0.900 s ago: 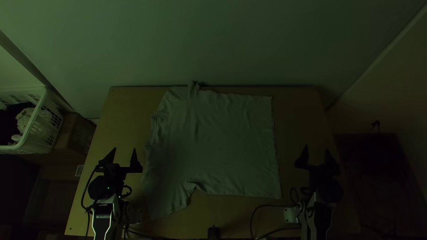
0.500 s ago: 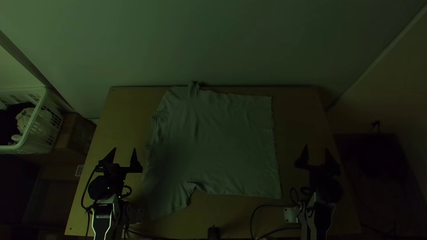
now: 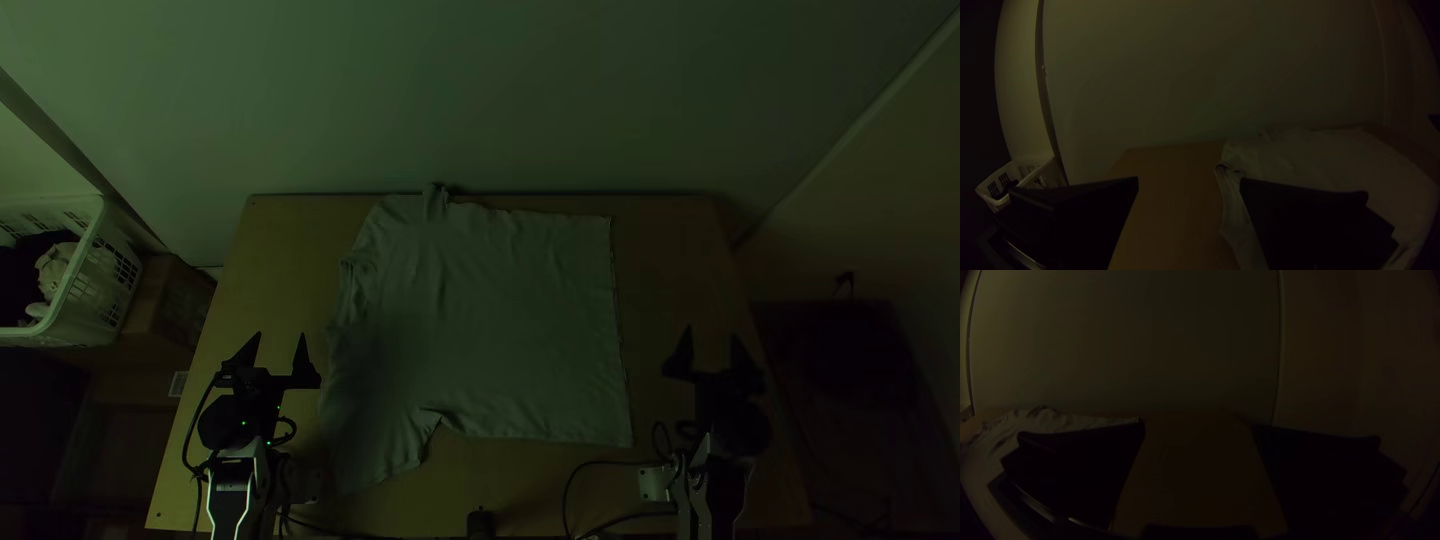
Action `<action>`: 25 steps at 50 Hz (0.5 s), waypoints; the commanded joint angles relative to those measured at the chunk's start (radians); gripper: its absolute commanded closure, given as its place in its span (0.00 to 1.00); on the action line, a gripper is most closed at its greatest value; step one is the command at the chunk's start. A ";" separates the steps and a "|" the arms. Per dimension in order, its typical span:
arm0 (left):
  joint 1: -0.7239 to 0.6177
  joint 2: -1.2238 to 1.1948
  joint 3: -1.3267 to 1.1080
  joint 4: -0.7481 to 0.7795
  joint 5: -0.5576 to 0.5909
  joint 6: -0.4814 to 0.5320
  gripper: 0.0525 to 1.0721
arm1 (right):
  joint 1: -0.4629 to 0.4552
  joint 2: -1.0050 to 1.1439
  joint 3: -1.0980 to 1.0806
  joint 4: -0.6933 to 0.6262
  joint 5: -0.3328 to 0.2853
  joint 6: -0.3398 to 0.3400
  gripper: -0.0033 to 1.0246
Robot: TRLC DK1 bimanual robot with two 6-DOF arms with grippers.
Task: Fold the t-shirt
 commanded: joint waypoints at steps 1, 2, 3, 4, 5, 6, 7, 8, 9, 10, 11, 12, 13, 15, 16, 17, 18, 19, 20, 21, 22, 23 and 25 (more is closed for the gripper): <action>0.004 -0.006 -0.038 -0.045 0.003 0.011 0.05 | 0.000 -0.007 -0.011 -0.022 0.001 0.008 0.04; 0.004 -0.006 -0.038 -0.045 0.003 0.011 0.05 | 0.000 -0.007 -0.011 -0.022 0.001 0.008 0.04; 0.004 -0.007 -0.038 -0.045 0.003 0.011 0.05 | 0.000 -0.007 -0.011 -0.022 0.001 0.008 0.04; 0.004 -0.006 -0.038 -0.045 0.003 0.011 0.05 | 0.000 -0.007 -0.011 -0.022 0.001 0.008 0.04; 0.004 -0.006 -0.038 -0.045 0.003 0.011 0.05 | 0.000 -0.007 -0.011 -0.022 0.001 0.008 0.04; 0.004 -0.006 -0.038 -0.045 0.003 0.011 0.05 | 0.000 -0.007 -0.011 -0.022 0.001 0.008 0.04; 0.004 -0.006 -0.038 -0.045 0.003 0.011 0.05 | 0.000 -0.007 -0.011 -0.022 0.001 0.008 0.04; 0.004 -0.006 -0.038 -0.045 0.003 0.011 0.05 | 0.000 -0.007 -0.011 -0.022 0.001 0.008 0.04; 0.004 -0.006 -0.038 -0.045 0.003 0.011 0.05 | 0.000 -0.007 -0.011 -0.022 0.001 0.008 0.04; 0.004 -0.006 -0.038 -0.045 0.003 0.011 0.05 | 0.000 -0.007 -0.011 -0.022 0.001 0.013 0.04; 0.004 -0.006 -0.038 -0.045 0.005 0.011 0.05 | 0.002 -0.007 -0.011 -0.022 0.001 0.033 0.04; 0.004 -0.006 -0.038 -0.045 0.005 0.011 0.05 | 0.005 -0.007 -0.011 -0.022 0.001 0.062 0.04; 0.004 -0.006 -0.038 -0.045 0.005 0.011 0.05 | 0.011 -0.007 -0.011 -0.022 0.001 0.080 0.04; 0.004 -0.006 -0.038 -0.045 0.005 0.009 0.05 | 0.023 -0.007 -0.011 -0.022 0.001 0.085 0.04; 0.002 -0.006 -0.038 -0.045 0.005 0.005 0.05 | 0.031 -0.007 -0.011 -0.022 0.001 0.086 0.04; 0.002 -0.006 -0.038 -0.045 0.003 0.002 0.05 | 0.040 -0.007 -0.011 -0.023 0.002 0.086 0.04; 0.002 -0.006 -0.038 -0.045 0.003 0.000 0.05 | 0.046 -0.007 -0.011 -0.023 0.010 0.086 0.04; 0.002 -0.006 -0.038 -0.045 0.003 -0.004 0.05 | 0.049 -0.007 -0.011 -0.023 0.013 0.086 0.04; 0.002 -0.006 -0.038 -0.045 0.003 -0.008 0.05 | 0.051 -0.007 -0.011 -0.023 0.013 0.086 0.04; 0.004 -0.006 -0.038 -0.045 0.003 -0.004 0.05 | 0.051 -0.007 -0.011 -0.023 0.013 0.086 0.04; 0.008 -0.006 -0.038 -0.044 -0.003 -0.001 0.05 | 0.049 -0.007 -0.011 -0.023 0.018 0.082 0.04; 0.017 -0.006 -0.038 -0.044 -0.003 -0.003 0.05 | 0.048 -0.007 -0.011 -0.023 0.027 0.082 0.04; 0.025 -0.007 -0.038 -0.042 -0.003 -0.006 0.05 | 0.045 -0.007 -0.011 -0.023 0.027 0.085 0.04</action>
